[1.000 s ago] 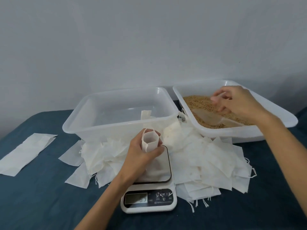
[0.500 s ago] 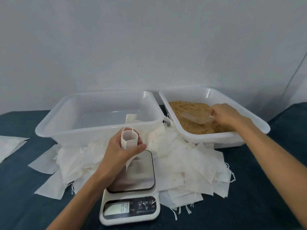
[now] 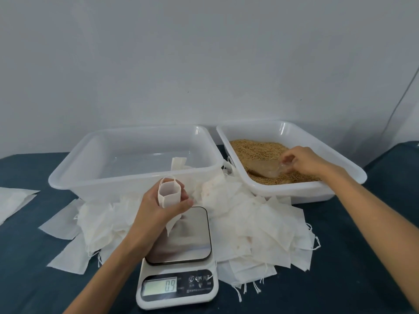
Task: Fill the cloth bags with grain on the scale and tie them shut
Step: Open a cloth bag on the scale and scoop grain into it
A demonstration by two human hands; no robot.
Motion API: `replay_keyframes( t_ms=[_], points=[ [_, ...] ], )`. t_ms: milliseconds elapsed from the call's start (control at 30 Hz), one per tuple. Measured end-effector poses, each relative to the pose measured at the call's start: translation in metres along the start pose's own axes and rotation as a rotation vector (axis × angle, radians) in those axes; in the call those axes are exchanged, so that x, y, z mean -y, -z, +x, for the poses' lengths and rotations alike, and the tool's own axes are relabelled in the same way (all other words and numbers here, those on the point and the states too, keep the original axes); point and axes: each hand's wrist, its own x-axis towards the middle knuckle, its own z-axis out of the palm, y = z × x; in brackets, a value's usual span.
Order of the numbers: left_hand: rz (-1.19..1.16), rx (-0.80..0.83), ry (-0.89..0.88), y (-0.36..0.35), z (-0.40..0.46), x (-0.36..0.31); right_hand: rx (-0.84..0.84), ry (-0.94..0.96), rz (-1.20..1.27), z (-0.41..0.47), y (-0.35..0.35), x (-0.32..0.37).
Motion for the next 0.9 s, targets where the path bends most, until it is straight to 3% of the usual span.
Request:
replay_keyframes(
  t_ms=[167, 400, 667, 900],
  points=[
    [-0.011, 0.017, -0.005, 0.0, 0.0, 0.004, -0.016, -0.085, 0.148, -0.004, 0.005, -0.013],
    [-0.051, 0.034, 0.027, 0.003, 0.001, 0.007, -0.075, -0.023, 0.226, -0.013, 0.01, -0.004],
    [-0.033, 0.037, 0.021, 0.001, -0.001, 0.006, -0.001, 0.293, 0.382, -0.043, 0.01, 0.064],
    [-0.014, 0.029, 0.021, -0.004, -0.003, 0.002, 0.03, 0.536, 0.267, -0.07, 0.001, 0.127]
  ],
)
